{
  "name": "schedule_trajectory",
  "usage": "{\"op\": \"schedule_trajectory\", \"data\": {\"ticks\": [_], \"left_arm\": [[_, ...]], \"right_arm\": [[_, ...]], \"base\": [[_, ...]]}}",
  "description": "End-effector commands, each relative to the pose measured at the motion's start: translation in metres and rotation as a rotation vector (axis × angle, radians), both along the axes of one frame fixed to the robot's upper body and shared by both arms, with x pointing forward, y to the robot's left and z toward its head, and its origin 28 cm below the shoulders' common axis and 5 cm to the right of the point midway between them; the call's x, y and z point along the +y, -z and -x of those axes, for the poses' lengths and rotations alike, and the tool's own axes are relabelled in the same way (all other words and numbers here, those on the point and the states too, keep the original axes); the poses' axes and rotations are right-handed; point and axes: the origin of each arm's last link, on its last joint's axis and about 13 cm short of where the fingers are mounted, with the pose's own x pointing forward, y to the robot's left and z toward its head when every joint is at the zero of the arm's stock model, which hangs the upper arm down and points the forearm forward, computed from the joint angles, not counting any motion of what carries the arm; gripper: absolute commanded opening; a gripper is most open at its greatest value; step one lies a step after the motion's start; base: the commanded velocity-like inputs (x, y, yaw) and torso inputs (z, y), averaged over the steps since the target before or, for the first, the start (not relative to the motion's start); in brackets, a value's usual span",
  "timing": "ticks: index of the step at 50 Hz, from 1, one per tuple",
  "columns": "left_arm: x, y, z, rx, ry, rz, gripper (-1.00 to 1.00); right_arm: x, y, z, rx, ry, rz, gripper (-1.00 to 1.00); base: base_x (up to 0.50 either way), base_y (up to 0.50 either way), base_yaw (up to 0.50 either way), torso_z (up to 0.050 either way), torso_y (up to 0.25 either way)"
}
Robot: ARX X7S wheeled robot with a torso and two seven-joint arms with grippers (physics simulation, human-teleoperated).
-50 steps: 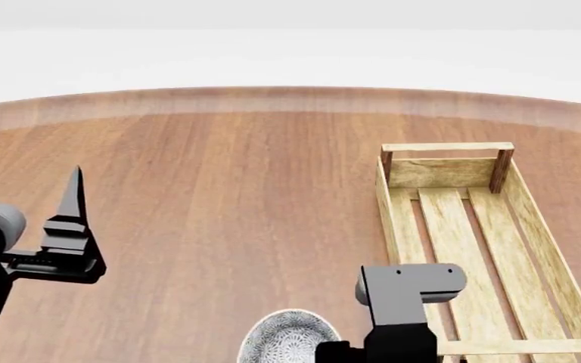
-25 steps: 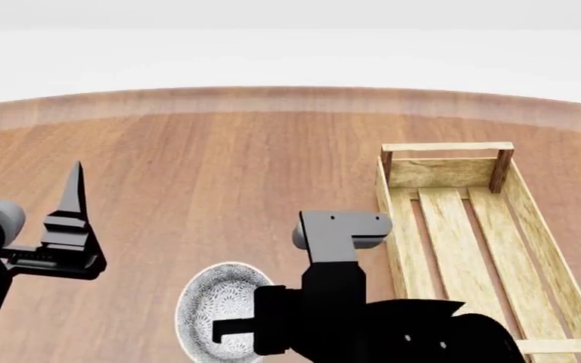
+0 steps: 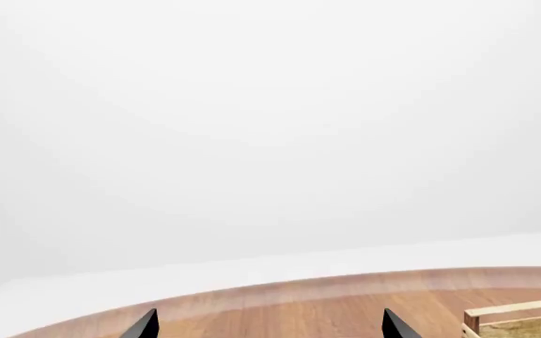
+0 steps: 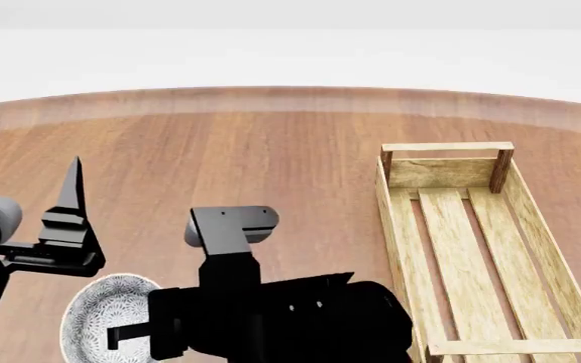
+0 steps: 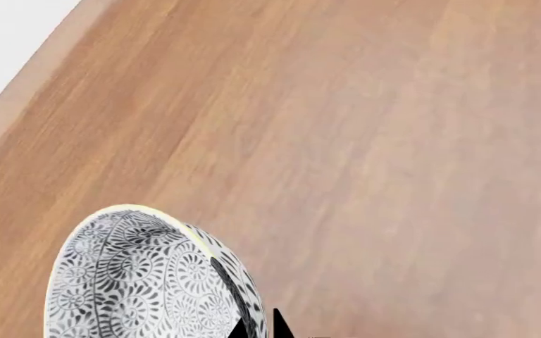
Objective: Stack the right bowl on the left bowl and place them in the tray.
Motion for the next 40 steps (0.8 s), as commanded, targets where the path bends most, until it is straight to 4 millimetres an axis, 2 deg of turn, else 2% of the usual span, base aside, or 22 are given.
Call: {"op": "schedule_trajectory", "data": {"ticks": [1,6,12,30,40], "left_arm": [[0.001,-0.002,0.002,-0.004,-0.001,-0.004,1.0],[0.0,-0.004,0.004,-0.007,0.0,-0.006,1.0],[0.002,-0.006,0.006,-0.011,-0.007,-0.009,1.0],[0.004,-0.006,0.008,-0.012,-0.012,-0.003,1.0],[0.004,-0.005,0.008,-0.008,-0.011,-0.003,1.0]], "right_arm": [[0.028,0.006,0.007,0.03,-0.144,-0.036,-1.0],[0.042,0.006,0.017,0.029,-0.216,-0.034,-1.0],[0.051,0.015,0.028,0.045,-0.283,-0.025,-1.0],[0.057,0.023,0.046,0.07,-0.399,-0.015,-1.0],[0.056,0.024,0.046,0.067,-0.404,-0.014,-1.0]], "base": [[0.0,0.0,0.0,0.0,0.0],[0.0,0.0,0.0,0.0,0.0],[0.0,0.0,0.0,0.0,0.0],[0.0,0.0,0.0,0.0,0.0],[0.0,0.0,0.0,0.0,0.0]]}}
